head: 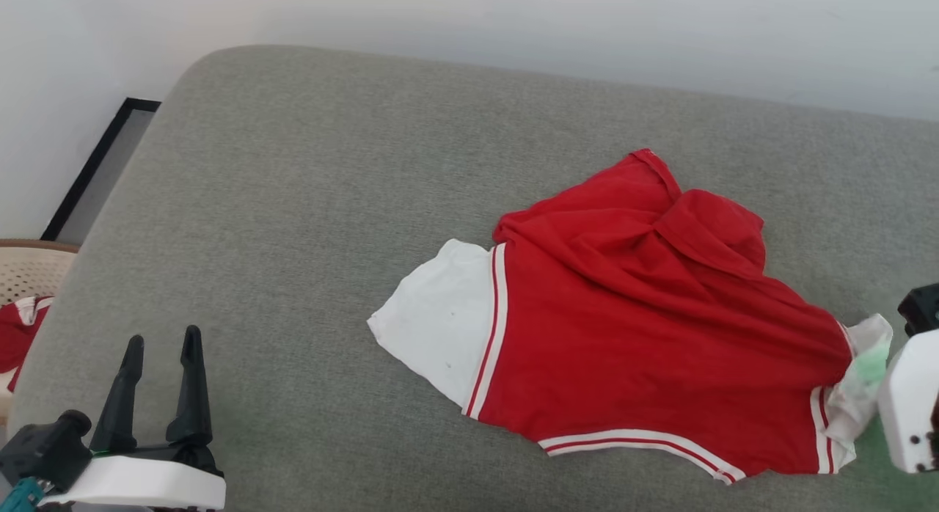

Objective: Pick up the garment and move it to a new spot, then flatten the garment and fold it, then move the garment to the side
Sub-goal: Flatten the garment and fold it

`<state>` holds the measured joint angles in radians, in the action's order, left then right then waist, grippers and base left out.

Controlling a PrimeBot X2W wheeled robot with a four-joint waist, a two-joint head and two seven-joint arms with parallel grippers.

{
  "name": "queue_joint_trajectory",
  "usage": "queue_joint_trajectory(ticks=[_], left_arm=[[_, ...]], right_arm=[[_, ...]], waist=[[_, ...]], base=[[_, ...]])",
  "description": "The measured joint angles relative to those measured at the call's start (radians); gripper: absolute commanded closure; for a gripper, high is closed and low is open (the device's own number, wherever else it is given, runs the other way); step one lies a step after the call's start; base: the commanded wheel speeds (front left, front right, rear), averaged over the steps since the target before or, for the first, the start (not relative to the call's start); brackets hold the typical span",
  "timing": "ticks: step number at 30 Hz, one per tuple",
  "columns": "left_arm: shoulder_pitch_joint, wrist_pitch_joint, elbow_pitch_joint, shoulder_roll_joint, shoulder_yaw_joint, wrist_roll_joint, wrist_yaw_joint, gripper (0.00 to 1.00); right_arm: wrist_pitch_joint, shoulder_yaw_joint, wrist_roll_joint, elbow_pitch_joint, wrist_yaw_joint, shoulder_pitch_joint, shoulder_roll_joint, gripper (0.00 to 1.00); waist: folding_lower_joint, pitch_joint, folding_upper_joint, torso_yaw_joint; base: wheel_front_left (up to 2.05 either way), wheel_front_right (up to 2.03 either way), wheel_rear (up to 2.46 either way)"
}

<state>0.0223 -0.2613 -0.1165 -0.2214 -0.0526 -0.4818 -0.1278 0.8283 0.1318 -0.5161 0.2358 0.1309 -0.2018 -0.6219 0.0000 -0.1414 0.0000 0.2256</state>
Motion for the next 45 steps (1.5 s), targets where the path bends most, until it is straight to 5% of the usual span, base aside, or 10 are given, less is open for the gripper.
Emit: queue_joint_trajectory(ticks=[1,3,4,15,27,45], left_arm=[[-0.002,0.0,-0.001,-0.002,0.003,-0.003,0.0,0.0],[-0.007,0.0,-0.004,-0.011,0.014,-0.004,0.0,0.0],[-0.011,0.0,-0.005,-0.014,0.018,-0.007,0.0,0.0],[-0.041,0.006,-0.056,-0.164,0.144,-0.095,0.0,0.0],[-0.135,0.241,-0.047,-0.37,0.302,-0.252,0.0,0.0],[-0.265,0.67,-0.164,-0.436,0.413,-0.338,0.033,0.0]], right_arm=[[0.0,-0.017,0.007,0.003,0.0,0.006,0.022,0.94],[-0.013,-0.04,0.039,0.006,0.0,0.01,0.057,0.42],[-0.021,-0.05,0.049,0.007,0.0,0.009,0.072,0.0],[-0.046,-0.145,0.14,-0.124,0.0,-0.007,0.158,0.0],[-0.269,-0.239,0.241,-0.319,0.0,0.05,0.332,0.0],[-0.702,-0.291,0.376,-0.351,0.0,0.085,0.536,0.0]], waist=[[0.0,-0.002,0.0,-0.004],[0.0,-0.006,0.0,-0.011],[0.0,-0.008,0.0,-0.014],[0.0,-0.012,0.0,-0.09],[0.0,-0.003,0.0,-0.209],[0.0,-0.056,0.0,-0.339]], base=[[0.0,0.0,0.0],[0.0,0.0,0.0],[0.0,0.0,0.0],[0.0,0.0,0.0],[0.0,0.0,0.0],[0.0,0.0,0.0]])
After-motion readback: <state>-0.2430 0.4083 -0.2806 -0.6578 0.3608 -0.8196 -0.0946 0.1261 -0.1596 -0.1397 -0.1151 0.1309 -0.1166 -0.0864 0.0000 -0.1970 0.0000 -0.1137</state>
